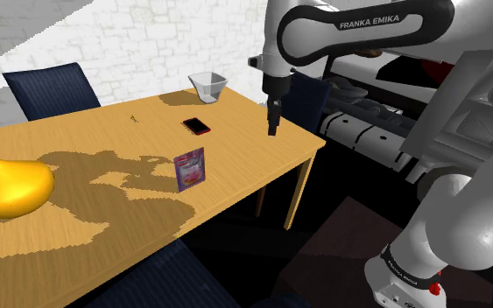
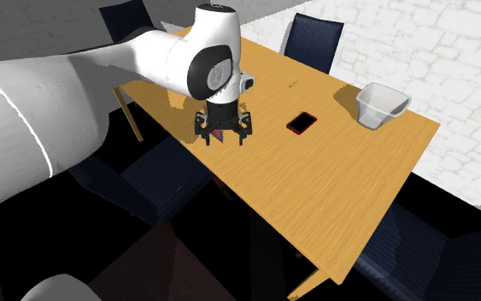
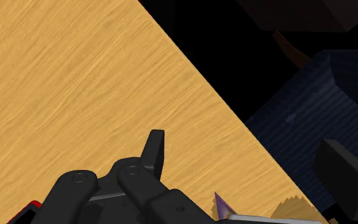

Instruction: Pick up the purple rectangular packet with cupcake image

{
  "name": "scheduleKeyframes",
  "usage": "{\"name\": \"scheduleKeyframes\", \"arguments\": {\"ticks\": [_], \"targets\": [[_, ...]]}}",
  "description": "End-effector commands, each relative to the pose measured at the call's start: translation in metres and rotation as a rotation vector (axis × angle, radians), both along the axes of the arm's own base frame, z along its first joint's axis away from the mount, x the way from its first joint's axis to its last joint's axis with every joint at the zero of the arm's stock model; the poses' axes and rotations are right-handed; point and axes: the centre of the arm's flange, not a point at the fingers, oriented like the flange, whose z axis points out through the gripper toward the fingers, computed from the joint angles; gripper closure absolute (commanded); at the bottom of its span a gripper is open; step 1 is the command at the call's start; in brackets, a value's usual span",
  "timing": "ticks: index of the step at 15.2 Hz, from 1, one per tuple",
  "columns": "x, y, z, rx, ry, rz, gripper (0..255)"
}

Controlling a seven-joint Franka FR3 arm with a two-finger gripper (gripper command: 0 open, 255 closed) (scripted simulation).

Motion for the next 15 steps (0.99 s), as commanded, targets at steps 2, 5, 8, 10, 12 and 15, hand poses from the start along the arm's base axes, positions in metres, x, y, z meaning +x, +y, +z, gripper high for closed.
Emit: {"name": "scheduleKeyframes", "arguments": {"ticks": [2, 5, 8, 10, 12, 15], "targets": [[0.031, 0.027, -0.011, 0.003, -0.004, 0.106, 0], [0.056, 0.055, -0.021, 0.005, -0.007, 0.210, 0], [0.078, 0.086, -0.031, 0.007, -0.010, 0.314, 0], [0.091, 0.107, -0.038, 0.009, -0.013, 0.383, 0], [0.103, 0.130, -0.044, 0.010, -0.015, 0.452, 0], [0.117, 0.165, -0.054, 0.013, -0.018, 0.556, 0]]}}
